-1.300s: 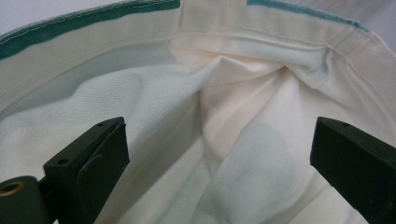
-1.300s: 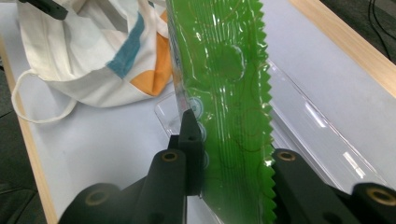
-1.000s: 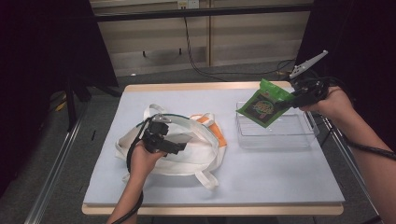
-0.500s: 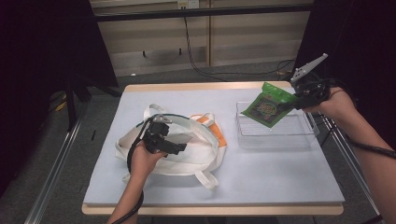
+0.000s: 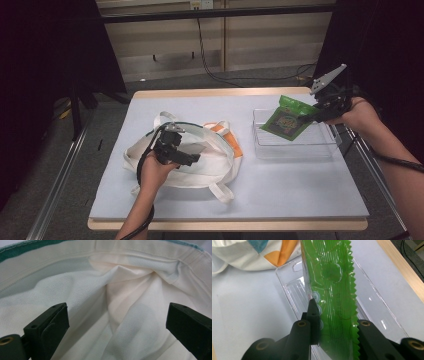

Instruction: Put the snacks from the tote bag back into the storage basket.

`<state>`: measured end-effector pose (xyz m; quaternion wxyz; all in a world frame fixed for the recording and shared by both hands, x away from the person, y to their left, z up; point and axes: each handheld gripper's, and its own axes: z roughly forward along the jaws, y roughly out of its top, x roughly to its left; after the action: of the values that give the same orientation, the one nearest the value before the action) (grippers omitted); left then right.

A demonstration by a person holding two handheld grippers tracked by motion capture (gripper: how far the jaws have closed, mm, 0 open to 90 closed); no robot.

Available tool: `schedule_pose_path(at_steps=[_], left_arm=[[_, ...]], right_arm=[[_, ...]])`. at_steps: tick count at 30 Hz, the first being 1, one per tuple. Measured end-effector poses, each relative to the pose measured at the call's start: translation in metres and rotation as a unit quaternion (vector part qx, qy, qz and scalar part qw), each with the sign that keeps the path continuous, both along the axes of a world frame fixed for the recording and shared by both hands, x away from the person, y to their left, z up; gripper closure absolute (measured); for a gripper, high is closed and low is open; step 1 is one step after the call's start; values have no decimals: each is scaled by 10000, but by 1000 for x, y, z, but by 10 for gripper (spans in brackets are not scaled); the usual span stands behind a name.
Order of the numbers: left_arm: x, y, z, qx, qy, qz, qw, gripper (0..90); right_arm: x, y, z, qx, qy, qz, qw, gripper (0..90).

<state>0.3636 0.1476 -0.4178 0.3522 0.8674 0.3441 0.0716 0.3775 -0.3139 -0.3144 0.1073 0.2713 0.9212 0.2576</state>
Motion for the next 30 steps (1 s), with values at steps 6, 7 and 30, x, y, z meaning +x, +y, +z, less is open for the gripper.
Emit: schedule_pose_path(at_steps=[6, 7, 30], left_arm=[[0, 1, 0, 74, 21, -7, 10000, 46], [0, 1, 0, 81, 10, 4, 10000, 46], [0, -3, -2, 58, 29, 50, 10000, 46]], right_arm=[[-1, 4, -3, -43, 4, 111, 9999, 744], [-2, 4, -4, -55, 3, 114, 9999, 744], [-4, 20, -41, -224, 114, 529, 9983, 725]])
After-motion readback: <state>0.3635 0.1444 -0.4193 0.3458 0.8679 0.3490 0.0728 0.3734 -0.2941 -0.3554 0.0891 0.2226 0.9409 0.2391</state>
